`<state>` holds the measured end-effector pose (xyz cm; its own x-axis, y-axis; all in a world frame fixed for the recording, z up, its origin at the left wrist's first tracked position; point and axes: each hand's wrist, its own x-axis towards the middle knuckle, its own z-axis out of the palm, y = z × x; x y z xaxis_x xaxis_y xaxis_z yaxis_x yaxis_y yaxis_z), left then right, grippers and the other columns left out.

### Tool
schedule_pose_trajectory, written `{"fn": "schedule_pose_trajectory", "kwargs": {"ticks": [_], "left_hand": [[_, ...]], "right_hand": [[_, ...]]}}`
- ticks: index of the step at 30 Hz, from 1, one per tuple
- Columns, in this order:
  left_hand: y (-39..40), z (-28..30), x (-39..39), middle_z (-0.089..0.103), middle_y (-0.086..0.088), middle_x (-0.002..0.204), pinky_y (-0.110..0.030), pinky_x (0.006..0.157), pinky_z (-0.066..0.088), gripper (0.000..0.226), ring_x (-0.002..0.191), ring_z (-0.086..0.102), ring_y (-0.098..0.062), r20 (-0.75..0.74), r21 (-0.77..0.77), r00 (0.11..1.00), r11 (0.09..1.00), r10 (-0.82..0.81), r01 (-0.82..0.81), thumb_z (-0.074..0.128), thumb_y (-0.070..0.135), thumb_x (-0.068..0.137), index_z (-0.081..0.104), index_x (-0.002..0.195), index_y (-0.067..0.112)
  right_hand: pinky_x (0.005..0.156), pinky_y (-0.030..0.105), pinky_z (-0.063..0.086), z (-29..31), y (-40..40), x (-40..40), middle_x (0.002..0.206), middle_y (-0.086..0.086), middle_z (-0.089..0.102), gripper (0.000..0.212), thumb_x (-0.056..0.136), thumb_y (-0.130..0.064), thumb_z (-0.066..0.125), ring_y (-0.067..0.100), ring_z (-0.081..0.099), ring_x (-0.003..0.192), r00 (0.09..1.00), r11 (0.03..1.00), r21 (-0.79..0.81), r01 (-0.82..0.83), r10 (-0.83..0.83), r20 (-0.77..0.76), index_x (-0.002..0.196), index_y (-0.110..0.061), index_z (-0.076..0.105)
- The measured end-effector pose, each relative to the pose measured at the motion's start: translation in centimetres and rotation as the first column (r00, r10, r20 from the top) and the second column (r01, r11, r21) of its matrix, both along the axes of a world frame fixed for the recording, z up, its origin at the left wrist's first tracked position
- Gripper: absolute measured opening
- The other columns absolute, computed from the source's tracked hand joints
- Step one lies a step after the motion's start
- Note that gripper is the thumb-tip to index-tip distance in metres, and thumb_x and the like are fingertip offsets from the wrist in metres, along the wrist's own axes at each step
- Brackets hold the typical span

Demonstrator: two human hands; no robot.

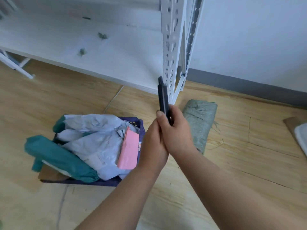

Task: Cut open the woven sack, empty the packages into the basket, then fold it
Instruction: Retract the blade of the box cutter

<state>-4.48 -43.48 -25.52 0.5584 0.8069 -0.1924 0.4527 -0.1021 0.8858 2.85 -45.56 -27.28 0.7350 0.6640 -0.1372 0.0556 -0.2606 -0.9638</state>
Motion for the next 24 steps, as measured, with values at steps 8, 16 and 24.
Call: {"fn": "schedule_pose_trajectory", "kwargs": {"ticks": [8, 16, 24], "left_hand": [[-2.6, 14.5, -2.2, 0.067, 0.008, 0.092, -0.038, 0.077, 0.053, 0.013, 0.089, 0.063, -0.01, -0.05, -0.002, 0.993, 0.994, 0.108, -0.108, 0.052, 0.022, 0.095, 0.059, 0.105, 0.022], [-2.6, 25.3, -3.4, 0.064, 0.011, 0.099, -0.032, 0.077, 0.052, 0.016, 0.093, 0.062, -0.012, -0.03, 0.056, 0.985, 0.984, 0.168, -0.166, 0.058, 0.032, 0.09, 0.057, 0.106, 0.034], [5.0, 27.2, -6.6, 0.059, 0.002, 0.106, -0.034, 0.077, 0.056, 0.047, 0.087, 0.066, -0.014, -0.058, -0.005, 0.998, 1.0, -0.014, 0.014, 0.076, 0.028, 0.075, 0.056, 0.117, 0.036]], "right_hand": [[0.061, 0.01, 0.044, 16.4, -2.8, -2.0, 0.075, -0.007, 0.062, 0.013, 0.095, -0.03, 0.052, -0.001, 0.055, 0.062, 0.978, 0.995, -0.048, -0.091, 0.08, -0.191, 0.094, -0.021, 0.061], [0.084, 0.047, 0.058, 27.2, -3.7, -0.9, 0.092, 0.005, 0.075, 0.013, 0.085, -0.027, 0.061, 0.022, 0.071, 0.087, 0.92, 0.981, -0.081, -0.177, 0.136, -0.369, 0.092, -0.018, 0.068], [0.077, 0.038, 0.058, 29.2, 2.8, -2.3, 0.098, 0.012, 0.074, 0.01, 0.09, -0.017, 0.058, 0.026, 0.073, 0.087, 0.926, 0.983, -0.134, -0.124, 0.066, -0.371, 0.096, -0.017, 0.066]]}}
